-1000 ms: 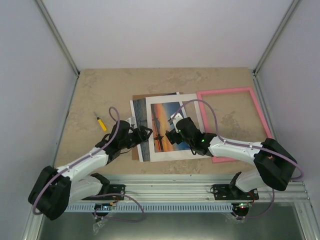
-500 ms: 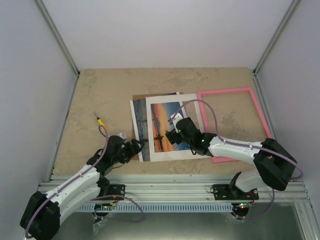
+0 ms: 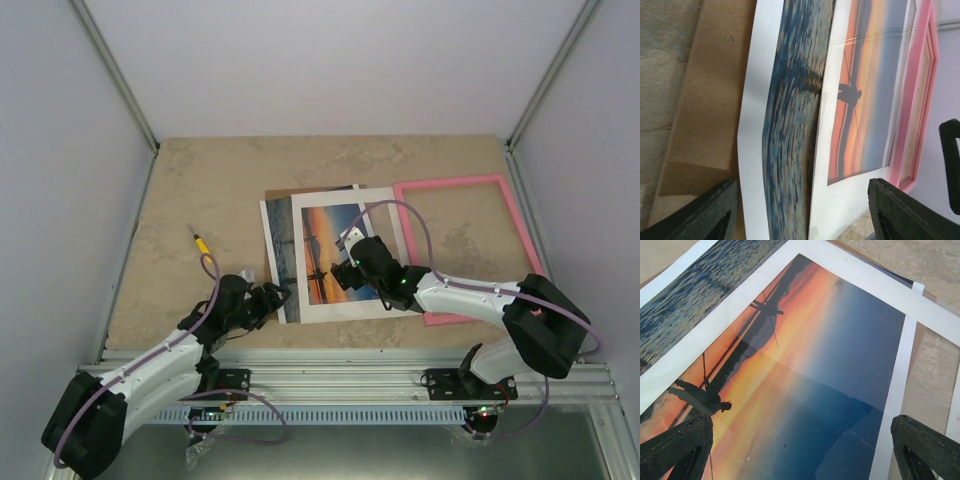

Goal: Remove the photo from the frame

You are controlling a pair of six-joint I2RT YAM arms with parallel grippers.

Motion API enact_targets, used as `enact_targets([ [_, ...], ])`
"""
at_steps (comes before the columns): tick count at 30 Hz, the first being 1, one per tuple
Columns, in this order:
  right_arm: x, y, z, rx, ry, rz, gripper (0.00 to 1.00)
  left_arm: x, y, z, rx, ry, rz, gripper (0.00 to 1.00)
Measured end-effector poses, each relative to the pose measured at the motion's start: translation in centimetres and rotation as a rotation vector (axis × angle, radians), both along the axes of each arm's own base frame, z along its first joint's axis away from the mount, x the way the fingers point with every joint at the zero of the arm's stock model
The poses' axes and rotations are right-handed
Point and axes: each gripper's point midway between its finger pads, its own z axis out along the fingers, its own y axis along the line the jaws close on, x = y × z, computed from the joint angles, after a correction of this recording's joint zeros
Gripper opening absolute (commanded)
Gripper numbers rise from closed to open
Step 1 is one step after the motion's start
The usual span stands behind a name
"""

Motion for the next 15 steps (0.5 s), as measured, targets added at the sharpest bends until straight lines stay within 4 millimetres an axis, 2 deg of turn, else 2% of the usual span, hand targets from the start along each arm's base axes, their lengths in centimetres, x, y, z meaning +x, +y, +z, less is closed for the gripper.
enact_targets([
  [9,0.0,0.0,-0.3,-0.007,0.006,0.000,0.98,0.9,-0.5,1.0,-0.074,-0.036,0.036,0.70],
  [15,-0.1,0.0,-0.3,-0.007,0.007,0.001,0.98,1.3,-0.6,0.8,-0.101,-0.020,0.063,0.70],
])
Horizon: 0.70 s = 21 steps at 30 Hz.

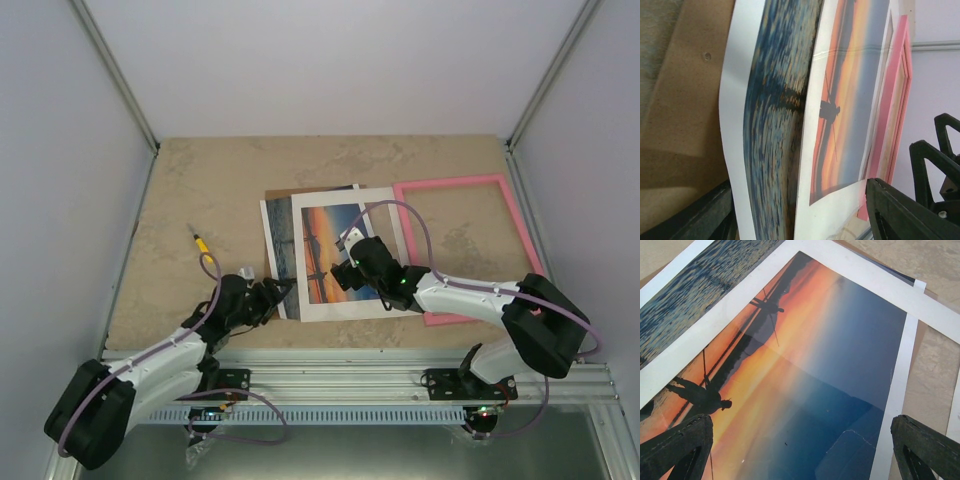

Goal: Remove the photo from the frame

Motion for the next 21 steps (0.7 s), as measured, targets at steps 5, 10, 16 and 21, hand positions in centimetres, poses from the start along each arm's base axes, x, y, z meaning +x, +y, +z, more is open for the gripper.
enact_targets([
  [5,0.0,0.0,0.0,0.001,0.001,-0.002,0.98,-0.1,0.3,-0.6,-0.012,0.030,0.034,0.72],
  [10,0.0,0.0,0.0,0.003,0.001,-0.003,0.98,-0.2,0.8,-0.8,-0.039,0.037,0.073,0.72],
  [16,0.0,0.0,0.0,0.004,0.002,-0.004,0.98,0.1,1.2,-0.7,-0.046,0.032,0.111,0.72],
  [21,0.0,0.0,0.0,0.005,0.002,-0.004,0.98,0.4,1.2,-0.7,-0.047,0.025,0.118,0.72],
])
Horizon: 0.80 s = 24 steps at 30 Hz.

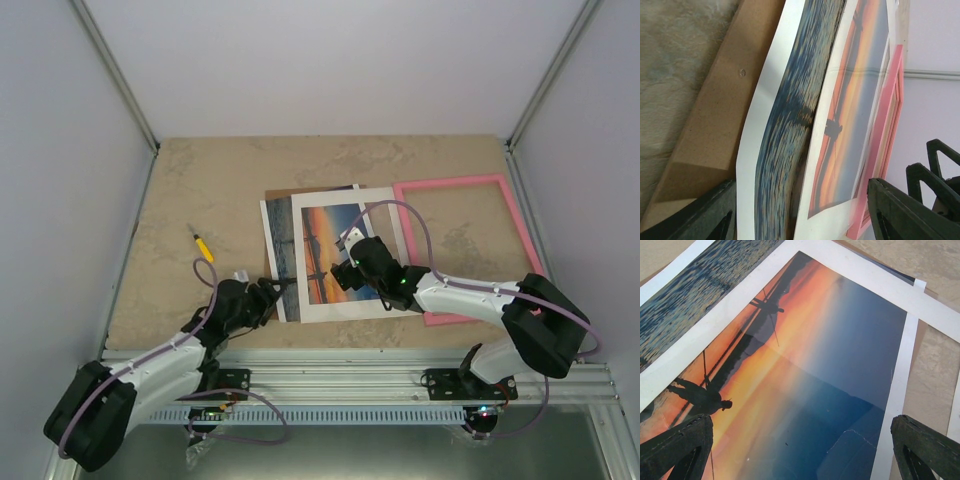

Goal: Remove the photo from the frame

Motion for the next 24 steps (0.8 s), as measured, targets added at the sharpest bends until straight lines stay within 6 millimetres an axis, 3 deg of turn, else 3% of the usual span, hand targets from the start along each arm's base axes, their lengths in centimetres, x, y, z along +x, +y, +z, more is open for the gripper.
enact_targets([
  [15,0.0,0.0,0.0,0.001,0.001,0.002,0.98,1.5,-1.2,0.2,0.007,-0.051,-0.034,0.70],
  [24,0.0,0.0,0.0,0.001,0.001,0.002,0.98,3.0,-0.6,0.1,0.021,-0.079,-0.009,0.68],
])
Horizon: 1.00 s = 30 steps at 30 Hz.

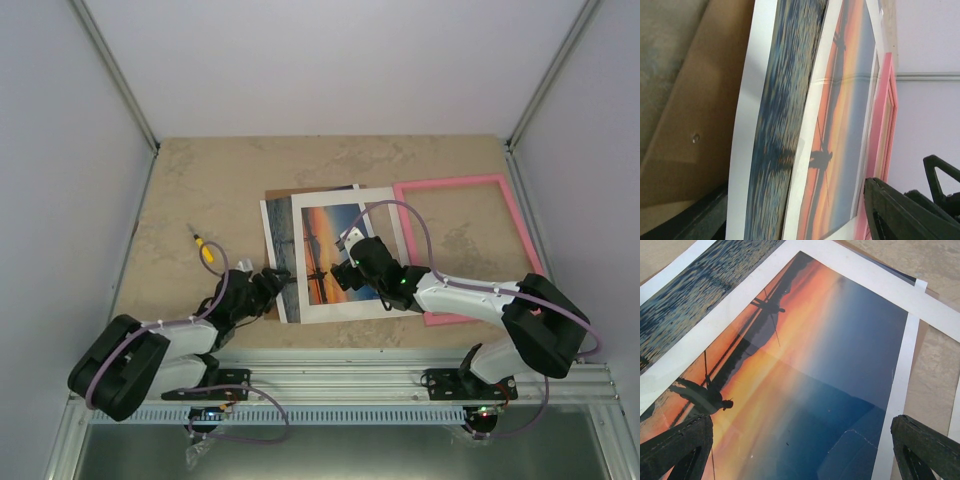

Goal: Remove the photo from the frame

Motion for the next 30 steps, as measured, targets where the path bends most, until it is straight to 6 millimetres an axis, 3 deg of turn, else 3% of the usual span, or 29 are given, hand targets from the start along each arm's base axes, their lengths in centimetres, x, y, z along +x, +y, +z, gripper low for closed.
enact_targets([
  [20,0.0,0.0,-0.3,-0.008,0.005,0.000,0.98,4.2,-1.6,-0.1,-0.033,-0.036,-0.072,0.60],
  [30,-0.1,0.1,-0.3,-0.008,0.005,0.004,0.98,6.1,-1.4,-0.4,-0.012,-0.050,-0.075,0.46],
])
